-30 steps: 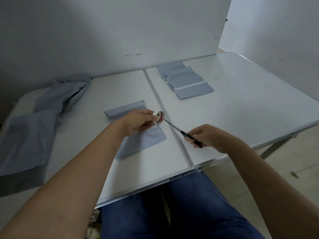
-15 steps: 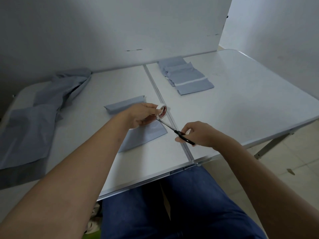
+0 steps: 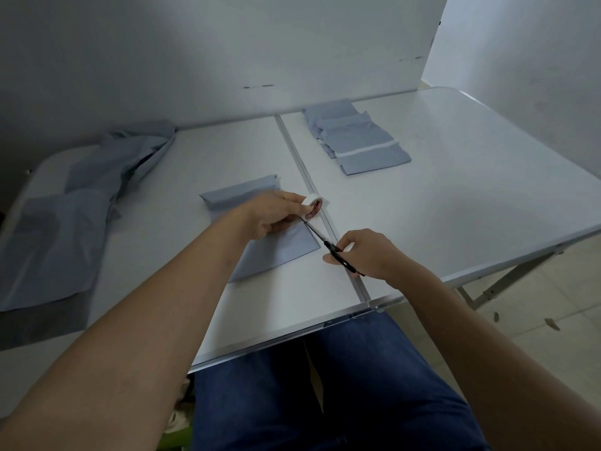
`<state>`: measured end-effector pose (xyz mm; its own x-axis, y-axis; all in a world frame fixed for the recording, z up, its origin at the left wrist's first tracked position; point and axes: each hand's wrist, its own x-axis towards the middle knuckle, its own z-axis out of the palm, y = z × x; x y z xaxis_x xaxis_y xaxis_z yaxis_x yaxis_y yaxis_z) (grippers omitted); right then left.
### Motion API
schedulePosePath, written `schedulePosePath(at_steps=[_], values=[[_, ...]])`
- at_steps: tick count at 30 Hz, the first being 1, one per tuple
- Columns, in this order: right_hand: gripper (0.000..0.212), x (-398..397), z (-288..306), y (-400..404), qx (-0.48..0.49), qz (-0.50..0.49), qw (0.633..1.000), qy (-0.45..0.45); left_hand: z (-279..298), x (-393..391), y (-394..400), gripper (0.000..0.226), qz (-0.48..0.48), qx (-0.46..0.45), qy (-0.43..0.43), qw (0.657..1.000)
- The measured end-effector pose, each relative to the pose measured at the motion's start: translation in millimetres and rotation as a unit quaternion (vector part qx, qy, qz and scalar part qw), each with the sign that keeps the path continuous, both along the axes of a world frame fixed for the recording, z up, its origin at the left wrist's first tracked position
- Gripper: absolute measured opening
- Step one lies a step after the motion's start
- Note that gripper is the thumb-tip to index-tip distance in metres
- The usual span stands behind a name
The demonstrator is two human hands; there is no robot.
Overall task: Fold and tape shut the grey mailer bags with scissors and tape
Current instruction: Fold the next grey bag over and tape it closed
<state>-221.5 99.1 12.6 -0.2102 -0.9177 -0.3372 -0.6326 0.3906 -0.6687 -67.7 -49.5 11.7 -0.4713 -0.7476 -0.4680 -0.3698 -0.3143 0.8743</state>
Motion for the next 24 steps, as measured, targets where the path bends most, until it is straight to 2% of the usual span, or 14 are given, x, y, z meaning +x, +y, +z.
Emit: schedulePosePath(at_steps=[14, 18, 24], values=[[0.032, -1.5, -10.2, -0.5, -0.009, -0.026, 0.998, -0.058, -4.5, -2.2, -4.6, 0.023, -0.007, 0.006, -0.022, 1.0], [0.031, -1.6, -12.3, -0.6, -0.018, -0.038, 0.996, -0.077, -4.6, -0.2, -4.6, 0.017, -0.014, 0.007, -0.016, 1.0], [0.029, -8.5, -11.8, 0.4, -0.01, -0.035, 0.998, -0.052, 0.3, -2.5, 0.1, 0.015, -0.025, -0.004, -0.006, 1.0]])
